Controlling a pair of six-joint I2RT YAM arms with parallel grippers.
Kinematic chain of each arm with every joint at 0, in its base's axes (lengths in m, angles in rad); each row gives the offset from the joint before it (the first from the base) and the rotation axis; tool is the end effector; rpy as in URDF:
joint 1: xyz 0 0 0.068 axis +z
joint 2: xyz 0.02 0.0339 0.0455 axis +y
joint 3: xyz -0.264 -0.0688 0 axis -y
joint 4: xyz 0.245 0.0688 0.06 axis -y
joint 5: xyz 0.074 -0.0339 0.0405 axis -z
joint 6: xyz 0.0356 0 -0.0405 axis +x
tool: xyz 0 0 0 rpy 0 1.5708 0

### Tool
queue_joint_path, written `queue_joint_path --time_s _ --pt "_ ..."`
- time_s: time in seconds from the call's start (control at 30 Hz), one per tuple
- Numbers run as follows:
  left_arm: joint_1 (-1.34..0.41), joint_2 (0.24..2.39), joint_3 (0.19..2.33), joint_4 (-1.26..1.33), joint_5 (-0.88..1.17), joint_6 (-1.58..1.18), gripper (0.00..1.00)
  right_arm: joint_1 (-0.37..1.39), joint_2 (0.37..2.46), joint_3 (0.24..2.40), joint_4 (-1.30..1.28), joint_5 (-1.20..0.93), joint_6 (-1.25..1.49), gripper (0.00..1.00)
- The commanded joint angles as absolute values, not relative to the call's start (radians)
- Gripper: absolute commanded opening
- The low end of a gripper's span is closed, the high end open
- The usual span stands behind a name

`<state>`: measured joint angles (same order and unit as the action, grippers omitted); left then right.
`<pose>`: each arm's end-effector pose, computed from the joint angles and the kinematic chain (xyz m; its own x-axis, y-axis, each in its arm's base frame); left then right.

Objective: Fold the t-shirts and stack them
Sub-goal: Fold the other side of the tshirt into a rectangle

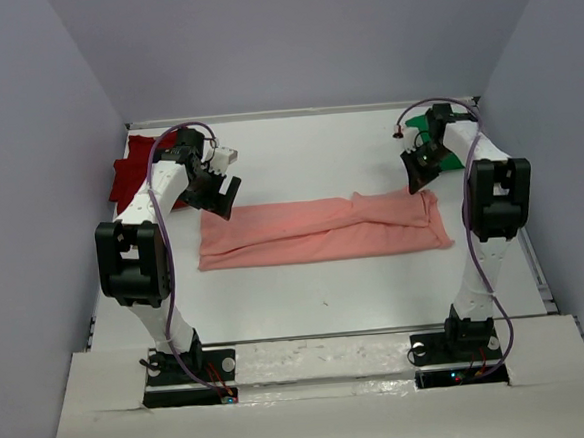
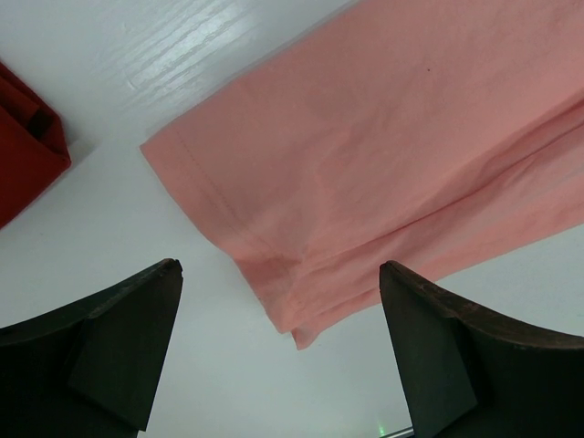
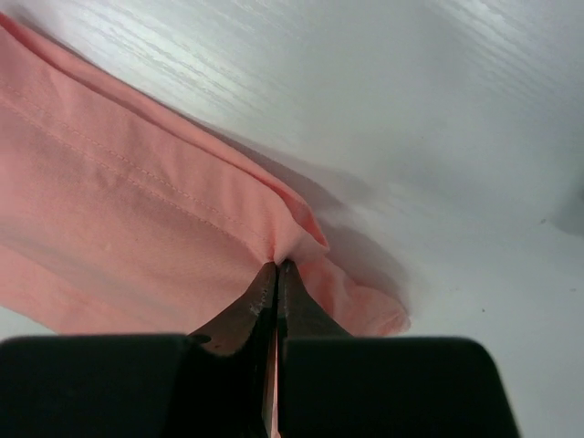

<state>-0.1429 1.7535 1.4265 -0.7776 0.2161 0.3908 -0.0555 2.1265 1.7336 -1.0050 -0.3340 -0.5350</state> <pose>0.3633 -0.0600 0.2541 -0.7282 0.4807 -0.4886 0.5536 0.8327 -0.0059 0.4271 -0.0120 0.1934 -0.8441 -0.4355 -0.3126 -0.5048 0.8420 0.1901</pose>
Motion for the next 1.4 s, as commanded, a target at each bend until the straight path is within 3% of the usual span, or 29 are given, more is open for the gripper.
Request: queue_joint_path --time_s 0.0,0.47,0.9,1.0,1.13,1.37 --pt "-0.146 1.713 1.45 -0.813 0.219 0.394 0.99 -0.051 2.011 1.75 -1.025 -0.318 -0.543 0.0" --pt "-0.149 1.709 1.474 -0.827 0.23 0.393 0.99 -0.051 1.864 1.678 -1.1 -0.333 -0.572 0.0" --pt "-0.15 1.71 1.47 -0.828 0.227 0.397 0.99 -0.051 1.858 1.66 -1.12 -0.36 -0.575 0.0" --pt "-0.15 1.713 1.473 -0.828 0.23 0.397 0.99 -0.051 1.858 1.657 -1.12 -0.365 -0.578 0.08" --pt "-0.15 1.709 1.468 -0.83 0.233 0.394 0.99 -0.051 1.868 1.657 -1.117 -0.376 -0.575 0.08" --pt "-0.149 1.703 1.456 -0.828 0.227 0.399 0.99 -0.051 1.881 1.666 -1.115 -0.393 -0.571 0.22"
